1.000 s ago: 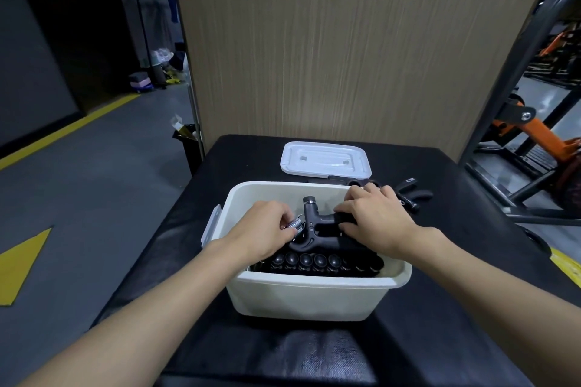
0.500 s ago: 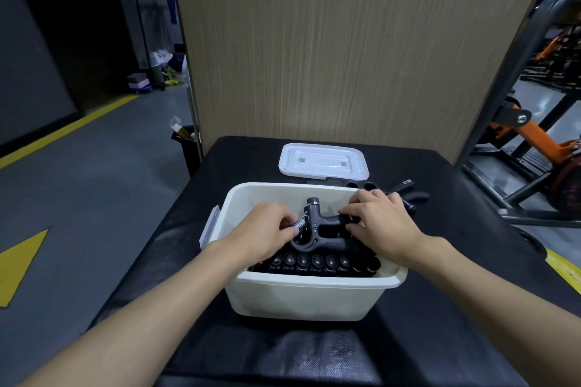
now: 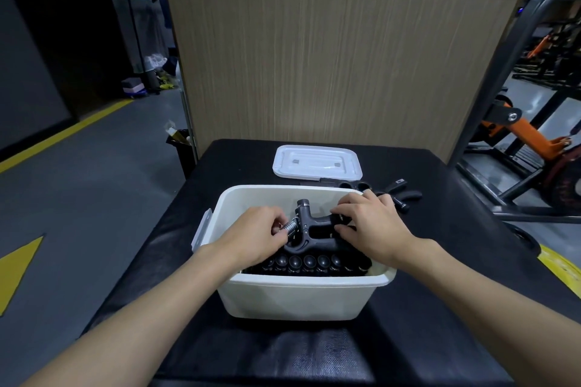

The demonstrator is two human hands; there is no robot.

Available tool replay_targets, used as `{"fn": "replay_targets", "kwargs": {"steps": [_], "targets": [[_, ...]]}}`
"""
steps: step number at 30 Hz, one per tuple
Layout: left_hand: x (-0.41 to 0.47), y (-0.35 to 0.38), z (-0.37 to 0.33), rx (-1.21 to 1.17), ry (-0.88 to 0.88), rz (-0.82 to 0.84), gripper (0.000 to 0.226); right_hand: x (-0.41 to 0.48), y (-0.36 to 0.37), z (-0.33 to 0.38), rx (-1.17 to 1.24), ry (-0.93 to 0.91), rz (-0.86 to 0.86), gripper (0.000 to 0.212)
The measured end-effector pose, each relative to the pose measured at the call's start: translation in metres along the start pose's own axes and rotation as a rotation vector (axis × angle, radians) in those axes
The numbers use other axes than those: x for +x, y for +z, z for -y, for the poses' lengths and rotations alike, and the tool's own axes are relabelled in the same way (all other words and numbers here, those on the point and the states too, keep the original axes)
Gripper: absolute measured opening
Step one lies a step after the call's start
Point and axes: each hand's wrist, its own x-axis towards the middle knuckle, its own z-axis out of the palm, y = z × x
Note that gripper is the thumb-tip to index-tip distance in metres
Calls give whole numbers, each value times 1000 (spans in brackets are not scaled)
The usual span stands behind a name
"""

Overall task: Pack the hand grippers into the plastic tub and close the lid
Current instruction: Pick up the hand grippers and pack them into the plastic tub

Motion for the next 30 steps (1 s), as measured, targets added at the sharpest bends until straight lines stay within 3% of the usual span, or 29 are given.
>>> {"fn": "replay_targets", "kwargs": {"steps": [3,6,8,10,13,16,18,27,30], "targets": [[5,-10,4,117,82,-90,18,-10,-2,3,47,43,-2,35],[20,-27,9,339,152,-202,30,-31,-9,11,93,188,-148,38],[30,-36,10,476,131,-165,42,-51,-20,17,213,364,-231,26],[39,-40,10,469,71,-29,48,-70,-26,21,277,491,-78,21],[47,-37,12,430,24,81,42,-86,-22,22,314,564,159,30],[50,-37,14,482,21,65,46,-86,-20,24,607,612,68,17],[49,-38,15,501,18,81,48,-80,-20,24,657,616,15,12],[25,-56,34,600,-8,19,12,-28,-6,-5,810,689,-124,12],[17,-58,37,622,-12,-4,14,-27,0,-1,964,805,-192,25]]}}
